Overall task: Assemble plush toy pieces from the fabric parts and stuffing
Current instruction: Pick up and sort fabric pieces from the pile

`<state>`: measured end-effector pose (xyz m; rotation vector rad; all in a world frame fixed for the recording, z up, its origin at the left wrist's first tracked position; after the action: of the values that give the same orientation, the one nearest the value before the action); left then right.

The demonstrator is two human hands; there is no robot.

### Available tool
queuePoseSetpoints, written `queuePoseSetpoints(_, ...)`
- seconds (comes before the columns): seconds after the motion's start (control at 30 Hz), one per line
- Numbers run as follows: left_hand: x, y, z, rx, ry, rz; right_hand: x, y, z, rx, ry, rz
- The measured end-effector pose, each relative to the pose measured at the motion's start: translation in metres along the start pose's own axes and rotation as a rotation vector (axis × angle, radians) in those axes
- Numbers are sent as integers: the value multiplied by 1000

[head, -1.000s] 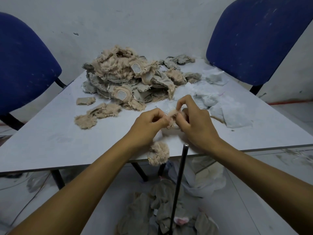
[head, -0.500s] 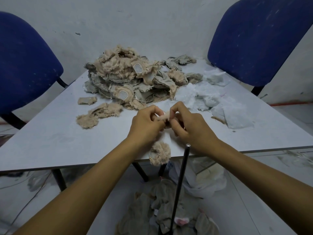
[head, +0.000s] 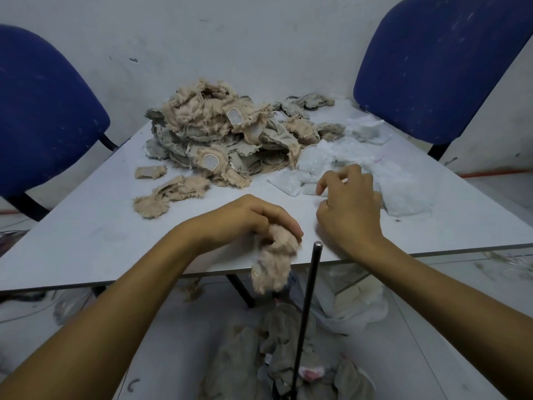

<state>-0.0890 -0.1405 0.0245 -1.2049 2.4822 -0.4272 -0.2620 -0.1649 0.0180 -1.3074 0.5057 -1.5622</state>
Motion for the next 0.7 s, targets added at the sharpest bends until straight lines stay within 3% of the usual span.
queuePoseSetpoints(0.13, -2, -3, 3, -217, -29, -8, 0, 13, -2, -172, 85, 206)
queuePoseSetpoints(0.33, 1, -3, 6, -172, -21, -118, -4, 17, 6, -196, -14, 253)
queuePoseSetpoints(0.43, 4, -3, 7, -170, -26, -152, -5, 14, 11, -79, -66, 199)
queuePoseSetpoints(0.57, 5, -5, 9, -187, -15, -206, -8, 8, 22, 218, -306, 155)
queuePoseSetpoints(0.7, 4, -12, 14, -227, -5, -421, -5, -4, 25, 595, -356, 122)
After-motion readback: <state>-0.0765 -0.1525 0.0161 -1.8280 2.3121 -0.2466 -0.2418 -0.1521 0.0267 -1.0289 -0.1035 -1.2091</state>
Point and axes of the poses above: each hand's wrist, its own x-axis towards the middle knuckle, its own y-axis out of the palm, z = x × y, the point moved 5 cm from there along x, towards the middle knuckle, and after that the axes turned 6 degrees about -y, right-handed, at the moved point
